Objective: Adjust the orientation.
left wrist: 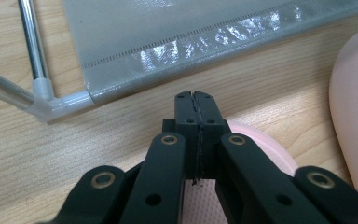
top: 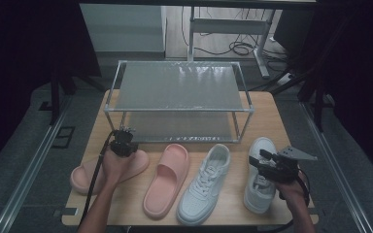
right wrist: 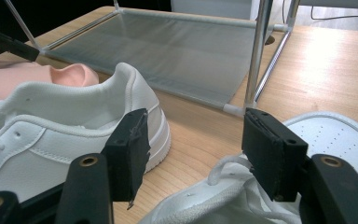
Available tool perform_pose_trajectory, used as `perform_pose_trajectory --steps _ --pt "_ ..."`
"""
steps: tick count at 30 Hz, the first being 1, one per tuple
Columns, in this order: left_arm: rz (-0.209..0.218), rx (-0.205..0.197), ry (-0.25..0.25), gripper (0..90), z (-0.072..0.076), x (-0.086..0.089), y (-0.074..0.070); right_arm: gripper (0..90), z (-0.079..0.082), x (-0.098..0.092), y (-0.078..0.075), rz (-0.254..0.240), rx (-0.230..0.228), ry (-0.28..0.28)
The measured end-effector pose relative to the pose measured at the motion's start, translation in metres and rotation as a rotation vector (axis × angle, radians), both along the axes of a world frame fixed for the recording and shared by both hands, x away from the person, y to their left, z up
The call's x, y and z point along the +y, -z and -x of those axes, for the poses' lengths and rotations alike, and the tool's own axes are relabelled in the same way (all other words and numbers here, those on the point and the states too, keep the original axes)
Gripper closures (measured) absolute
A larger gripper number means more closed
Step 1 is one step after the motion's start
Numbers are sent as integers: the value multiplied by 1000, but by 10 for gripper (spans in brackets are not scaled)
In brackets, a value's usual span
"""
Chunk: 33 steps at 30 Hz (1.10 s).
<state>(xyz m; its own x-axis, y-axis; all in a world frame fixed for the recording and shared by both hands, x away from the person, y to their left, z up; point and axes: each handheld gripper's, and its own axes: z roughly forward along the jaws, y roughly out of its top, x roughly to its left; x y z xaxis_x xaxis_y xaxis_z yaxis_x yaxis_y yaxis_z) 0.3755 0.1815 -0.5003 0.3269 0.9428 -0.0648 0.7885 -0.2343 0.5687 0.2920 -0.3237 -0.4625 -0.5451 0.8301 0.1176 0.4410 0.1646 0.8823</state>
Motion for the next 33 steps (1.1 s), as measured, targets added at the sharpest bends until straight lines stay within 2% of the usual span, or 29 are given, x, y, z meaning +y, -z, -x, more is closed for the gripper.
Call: perform_pose_trajectory --steps 6,12,24,31,33 --pt "16 13 8 900 3 1 0 419 1 -2 -1 -3 -3 4" --pt "19 19 34 900 13 -1 -1 420 2 -2 -2 -3 -10 9" --pt "52 11 114 900 50 -4 1 420 3 -2 -2 -1 -18 23" --pt "82 -2 143 900 76 -3 3 419 4 -3 -3 -4 -22 28" --pt "85 -5 146 900 79 -2 3 420 4 -3 -3 -3 -21 28"
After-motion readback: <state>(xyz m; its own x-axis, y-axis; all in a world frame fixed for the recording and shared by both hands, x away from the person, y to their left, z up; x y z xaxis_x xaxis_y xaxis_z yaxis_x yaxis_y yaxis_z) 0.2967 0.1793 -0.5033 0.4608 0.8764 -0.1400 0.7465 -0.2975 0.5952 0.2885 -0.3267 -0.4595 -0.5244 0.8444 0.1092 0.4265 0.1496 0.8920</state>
